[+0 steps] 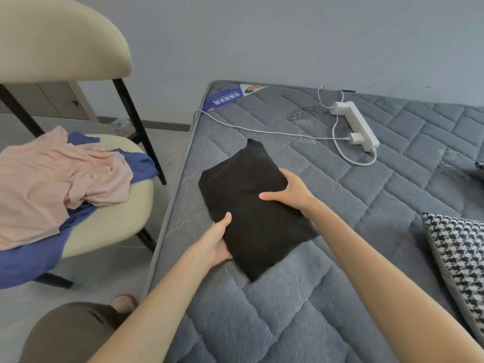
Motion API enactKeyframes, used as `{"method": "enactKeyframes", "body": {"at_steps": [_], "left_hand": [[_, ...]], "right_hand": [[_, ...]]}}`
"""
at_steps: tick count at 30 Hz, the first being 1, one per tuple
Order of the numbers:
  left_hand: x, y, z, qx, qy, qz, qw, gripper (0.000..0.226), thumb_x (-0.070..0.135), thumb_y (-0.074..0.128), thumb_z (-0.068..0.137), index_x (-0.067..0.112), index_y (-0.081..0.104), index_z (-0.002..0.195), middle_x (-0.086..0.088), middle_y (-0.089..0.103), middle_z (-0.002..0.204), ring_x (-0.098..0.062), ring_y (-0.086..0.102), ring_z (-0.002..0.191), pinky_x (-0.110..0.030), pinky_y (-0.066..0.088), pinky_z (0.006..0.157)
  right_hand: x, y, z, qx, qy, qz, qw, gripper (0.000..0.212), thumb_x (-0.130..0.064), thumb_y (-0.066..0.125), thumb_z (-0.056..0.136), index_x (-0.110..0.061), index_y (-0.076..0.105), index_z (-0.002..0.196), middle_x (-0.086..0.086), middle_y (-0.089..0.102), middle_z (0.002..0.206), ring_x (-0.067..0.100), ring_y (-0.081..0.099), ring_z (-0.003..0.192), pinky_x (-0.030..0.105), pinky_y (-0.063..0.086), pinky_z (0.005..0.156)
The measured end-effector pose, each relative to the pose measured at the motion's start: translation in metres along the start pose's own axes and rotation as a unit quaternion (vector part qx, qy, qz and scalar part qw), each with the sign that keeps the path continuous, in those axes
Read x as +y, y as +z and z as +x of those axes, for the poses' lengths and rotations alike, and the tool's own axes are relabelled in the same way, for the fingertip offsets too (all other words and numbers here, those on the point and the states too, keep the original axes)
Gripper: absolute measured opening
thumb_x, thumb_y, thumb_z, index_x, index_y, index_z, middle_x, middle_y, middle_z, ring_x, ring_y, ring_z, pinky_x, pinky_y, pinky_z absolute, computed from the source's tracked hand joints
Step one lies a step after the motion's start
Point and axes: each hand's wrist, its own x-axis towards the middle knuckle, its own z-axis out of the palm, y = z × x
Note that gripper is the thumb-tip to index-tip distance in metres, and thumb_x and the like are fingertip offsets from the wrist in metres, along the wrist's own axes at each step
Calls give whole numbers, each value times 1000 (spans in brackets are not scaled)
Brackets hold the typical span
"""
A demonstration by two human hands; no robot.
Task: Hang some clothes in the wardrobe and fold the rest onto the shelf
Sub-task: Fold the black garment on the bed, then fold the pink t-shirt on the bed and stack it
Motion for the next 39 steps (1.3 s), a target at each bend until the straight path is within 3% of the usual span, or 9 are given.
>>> {"method": "enactKeyframes", "body": {"at_steps": [5, 8, 11, 15, 19, 22, 25, 33, 39], "left_hand": [[-14, 64, 21, -93, -19, -27, 995, 48, 36, 38, 102, 29, 25, 148, -5, 43, 147, -30, 46, 130, -53, 47, 88], [-28, 82, 24, -95, -16, 140, 985, 51, 31, 39, 102, 37, 15, 147, 4, 38, 150, -25, 49, 126, -50, 39, 101], [-31, 73, 33, -10, 16, 225, 974, 50, 26, 39, 102, 28, 22, 149, 2, 53, 136, -23, 57, 112, -38, 43, 97], [-7, 58, 51, 110, 125, 129, 978, 52, 31, 57, 94, 10, 40, 138, -10, 53, 131, -22, 56, 104, -36, 51, 85], [18, 57, 62, 164, 231, 171, 944, 90, 42, 71, 81, 33, 14, 150, -10, 25, 150, -31, 45, 125, -47, 47, 98], [31, 64, 69, 198, 261, 259, 909, 79, 48, 65, 84, 34, 21, 149, -12, 17, 148, -35, 37, 130, -44, 37, 105], [43, 60, 84, 229, 209, 228, 923, 67, 55, 61, 85, 30, 38, 142, -12, 20, 146, -34, 35, 128, -47, 39, 106], [50, 47, 104, 243, 227, 168, 928, 43, 32, 52, 96, 12, 46, 134, -11, 47, 137, -31, 49, 120, -48, 43, 103], [53, 36, 102, 245, 203, 116, 941, 24, 24, 52, 98, 11, 52, 118, -7, 51, 113, -24, 52, 105, -37, 53, 87]], "right_hand": [[-6, -54, 30, 85, -41, -185, 978, 75, -35, 84, 64, -40, 50, 131, -5, 61, 128, 19, 52, 124, 46, 43, 103], [9, -69, 26, 163, -41, -264, 950, 62, -32, 77, 75, -37, 52, 131, -2, 58, 131, 22, 48, 125, 46, 43, 100], [38, -57, 16, 181, -69, -307, 932, 53, -31, 67, 86, -31, 51, 137, 1, 53, 138, 27, 44, 128, 45, 35, 106], [69, -24, 4, 160, -31, -348, 923, 50, -42, 43, 99, -39, 32, 147, 0, 29, 156, 24, 20, 145, 51, 6, 118], [77, 5, -2, 147, -1, -392, 908, 51, -54, 23, 100, -49, 11, 149, -2, 5, 162, 30, -2, 148, 59, -10, 114], [81, 14, 1, 143, -1, -423, 895, 54, -60, 8, 95, -51, 6, 148, -1, -2, 162, 32, -7, 148, 62, -11, 112], [86, 19, 3, 146, 7, -444, 884, 62, -61, -7, 87, -51, 0, 148, 0, -5, 162, 33, -7, 148, 62, -13, 111], [80, -3, 8, 171, -34, -461, 870, 61, -61, 7, 91, -47, 20, 148, 0, 33, 154, 28, 30, 139, 51, 11, 116], [103, 12, -6, 228, 54, -367, 900, 61, -65, 19, 93, -46, 8, 150, 1, 2, 162, 36, -3, 147, 56, 3, 117]]}}
